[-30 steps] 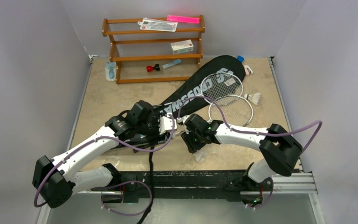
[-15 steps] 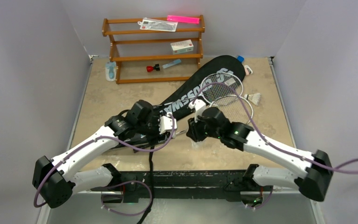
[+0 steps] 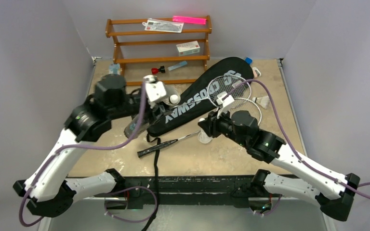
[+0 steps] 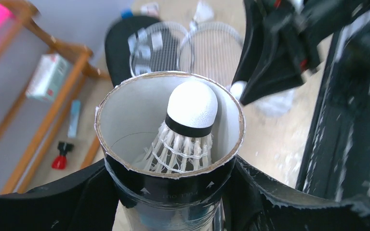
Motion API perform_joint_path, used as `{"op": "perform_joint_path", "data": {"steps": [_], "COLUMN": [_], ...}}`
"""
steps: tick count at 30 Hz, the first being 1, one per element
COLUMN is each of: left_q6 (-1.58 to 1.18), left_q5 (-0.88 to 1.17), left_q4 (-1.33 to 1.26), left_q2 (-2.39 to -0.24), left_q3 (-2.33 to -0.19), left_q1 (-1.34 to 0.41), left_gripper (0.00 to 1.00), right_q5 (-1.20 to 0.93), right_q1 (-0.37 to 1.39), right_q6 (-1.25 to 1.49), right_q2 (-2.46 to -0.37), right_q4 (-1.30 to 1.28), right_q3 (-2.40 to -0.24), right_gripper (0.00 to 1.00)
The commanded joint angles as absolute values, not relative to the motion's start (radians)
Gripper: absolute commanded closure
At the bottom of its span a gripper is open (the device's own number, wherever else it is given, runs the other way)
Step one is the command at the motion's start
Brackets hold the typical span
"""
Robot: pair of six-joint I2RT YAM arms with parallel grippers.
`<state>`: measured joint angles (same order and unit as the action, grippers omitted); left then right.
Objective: Pack up the badminton gear
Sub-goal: Pick up the shuttlecock at the center of the board, then place the shuttlecock at the shuttle tube.
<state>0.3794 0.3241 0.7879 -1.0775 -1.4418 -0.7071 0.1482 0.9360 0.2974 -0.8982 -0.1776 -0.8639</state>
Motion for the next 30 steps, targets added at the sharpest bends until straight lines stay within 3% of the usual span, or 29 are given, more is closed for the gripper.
{"op": "perform_joint_path", "data": {"steps": [1, 4, 7, 12, 22, 30], "left_q6": [0.173, 0.063, -0.065, -0.329, -0.343, -0.426], "left_q5": [0.428, 0.498, 0.572, 0.775, 0.709, 0.684], "left_q4": [0.75, 0.641, 0.514, 0.016, -0.369, -0.728], "left_q2": [-0.999, -0.97, -0.963, -0.942, -0.919, -0.974], "left_q3": [-1.582, -1.589, -1.567, -1.291, -0.949, -0.748], "left_q1": [-0.704, -0.704, -0.704, -0.704, -0.706, -0.713], "left_gripper": [0.64, 0.64, 0.72, 0.77, 0.7, 0.68], "right_q5": [0.262, 0.304, 0.337, 0.411, 0.471, 0.246], "right_q1": [0.936, 0.937, 0.937, 0.938, 0.937, 0.936], "right_q6": [0.293, 0.279, 0.267, 0.245, 0.16, 0.123], "right_q2": [-0.822, -0.784, -0.761, -0.713, -0.654, -0.721], "right_q4": [-0.15, -0.155, -0.182, -0.198, -0.212, -0.149], "right_q3": [-0.882, -0.887, -0.91, -0.913, -1.013, -1.21], "right_gripper": [0.76, 0.76, 0.76, 0.76, 0.77, 0.77]}}
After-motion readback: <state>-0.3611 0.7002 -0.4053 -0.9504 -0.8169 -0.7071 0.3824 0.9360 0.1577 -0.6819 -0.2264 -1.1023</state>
